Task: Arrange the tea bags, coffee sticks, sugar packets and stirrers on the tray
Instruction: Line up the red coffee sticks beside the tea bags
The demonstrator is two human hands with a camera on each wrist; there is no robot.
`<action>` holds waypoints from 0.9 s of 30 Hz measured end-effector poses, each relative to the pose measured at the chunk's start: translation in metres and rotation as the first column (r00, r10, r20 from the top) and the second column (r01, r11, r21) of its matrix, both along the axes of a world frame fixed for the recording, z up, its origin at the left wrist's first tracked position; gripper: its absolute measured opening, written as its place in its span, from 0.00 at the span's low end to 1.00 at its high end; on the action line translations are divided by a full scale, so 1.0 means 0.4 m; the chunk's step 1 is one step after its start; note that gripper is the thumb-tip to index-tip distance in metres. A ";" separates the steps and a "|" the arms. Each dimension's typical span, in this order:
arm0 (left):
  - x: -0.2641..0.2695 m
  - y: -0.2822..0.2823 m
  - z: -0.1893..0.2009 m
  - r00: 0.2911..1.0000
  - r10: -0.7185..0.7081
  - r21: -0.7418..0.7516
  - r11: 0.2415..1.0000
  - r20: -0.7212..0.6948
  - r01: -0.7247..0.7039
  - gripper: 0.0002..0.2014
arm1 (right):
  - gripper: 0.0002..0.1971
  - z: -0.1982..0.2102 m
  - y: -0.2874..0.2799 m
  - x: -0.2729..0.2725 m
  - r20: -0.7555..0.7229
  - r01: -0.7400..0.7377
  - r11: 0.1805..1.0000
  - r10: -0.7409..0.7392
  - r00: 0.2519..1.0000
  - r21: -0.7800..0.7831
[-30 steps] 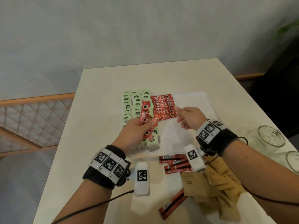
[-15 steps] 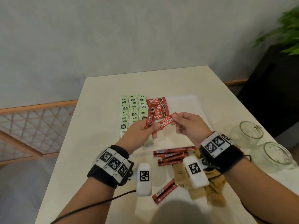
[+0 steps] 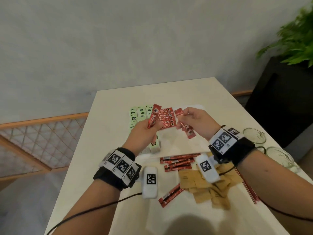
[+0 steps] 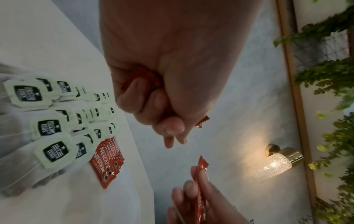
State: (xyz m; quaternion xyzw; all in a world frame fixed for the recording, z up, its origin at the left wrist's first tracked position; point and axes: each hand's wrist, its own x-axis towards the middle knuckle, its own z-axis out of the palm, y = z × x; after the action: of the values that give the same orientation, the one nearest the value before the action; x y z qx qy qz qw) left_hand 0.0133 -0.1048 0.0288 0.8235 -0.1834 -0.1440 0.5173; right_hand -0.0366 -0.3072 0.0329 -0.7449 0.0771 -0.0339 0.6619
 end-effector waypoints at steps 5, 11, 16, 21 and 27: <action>-0.004 -0.013 0.024 0.990 -0.075 0.027 0.997 0.119 0.072 0.11 | 0.08 0.019 -0.027 0.007 -0.081 -0.217 0.924 0.201 0.976 -0.315; 0.000 -0.039 0.001 0.972 -0.082 0.114 0.992 0.222 0.057 0.12 | 0.11 0.008 -0.012 0.041 -0.144 -0.296 0.866 0.259 0.955 -0.404; 0.031 -0.024 -0.034 0.989 0.054 0.036 0.998 0.135 -0.059 0.12 | 0.06 -0.031 -0.036 0.066 -0.106 -0.143 0.957 0.120 0.987 -0.252; 0.063 -0.022 -0.065 0.997 0.059 0.019 0.998 0.048 -0.060 0.12 | 0.07 -0.097 -0.064 0.099 -0.137 -0.100 0.992 0.089 0.987 -0.082; 0.128 -0.015 -0.081 0.988 0.148 0.010 0.989 -0.052 -0.148 0.11 | 0.06 -0.198 -0.102 0.151 -0.362 -0.031 0.961 -0.073 0.929 -0.274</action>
State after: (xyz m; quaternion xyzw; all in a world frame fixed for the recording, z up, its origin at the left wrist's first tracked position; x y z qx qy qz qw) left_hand 0.0643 -0.1110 -0.0036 0.8324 -0.1076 -0.1276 0.5285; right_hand 0.0237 -0.3480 -0.0463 -0.8218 0.2023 0.0889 0.5251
